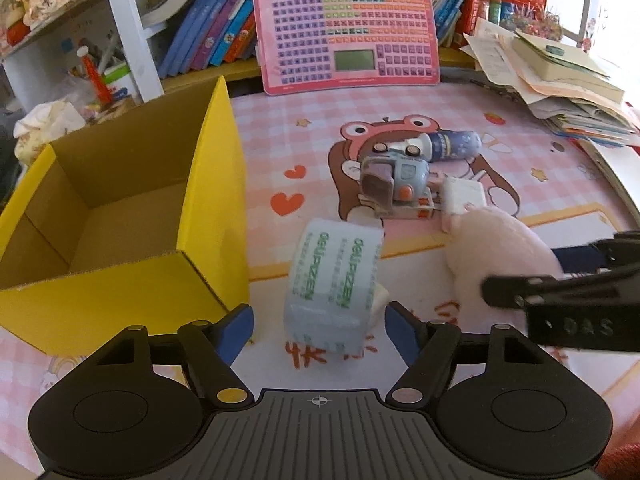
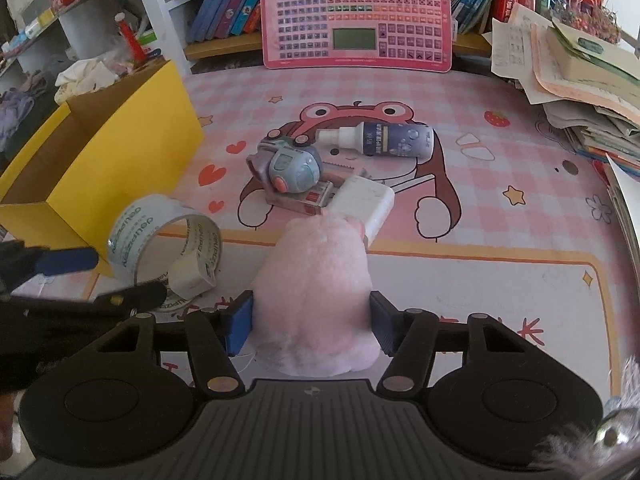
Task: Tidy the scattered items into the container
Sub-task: 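Close the left gripper on the tape roll while the right gripper grasps the pink pig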
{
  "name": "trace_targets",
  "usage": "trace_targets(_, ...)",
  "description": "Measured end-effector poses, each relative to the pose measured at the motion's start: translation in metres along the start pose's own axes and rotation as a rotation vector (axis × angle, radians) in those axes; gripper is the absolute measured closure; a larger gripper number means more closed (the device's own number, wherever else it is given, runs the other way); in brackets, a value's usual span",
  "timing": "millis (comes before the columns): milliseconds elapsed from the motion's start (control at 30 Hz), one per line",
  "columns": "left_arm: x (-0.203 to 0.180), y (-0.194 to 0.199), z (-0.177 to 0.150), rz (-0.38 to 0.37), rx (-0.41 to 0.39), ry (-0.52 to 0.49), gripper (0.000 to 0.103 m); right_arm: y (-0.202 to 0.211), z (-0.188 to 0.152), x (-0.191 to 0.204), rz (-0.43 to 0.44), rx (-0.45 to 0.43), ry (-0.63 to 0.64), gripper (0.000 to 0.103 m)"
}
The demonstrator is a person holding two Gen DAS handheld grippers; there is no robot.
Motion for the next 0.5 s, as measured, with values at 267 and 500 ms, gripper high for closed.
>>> trace_targets(267, -0.001, 0.0, 0.009, -0.04, -0.004, 0.069, 0.062, 0.003, -0.003, -0.006, 0.01, -0.012, -0.034, 0.045)
trace_targets(500, 0.008, -0.003, 0.009, -0.184, 0.092, 0.329, 0.062, 0.005, -0.004, -0.014, 0.012, -0.023, -0.078, 0.045)
Point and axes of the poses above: each gripper's, at about its wrist camera, not at the fingertips, and y roughly against the way its jaws point, x to its left, z to its top, the point moved 10 cm from there along -y, roughly the way its jaws point, and after that the axes turned 14 degrees about y, right-handed, at the moved point
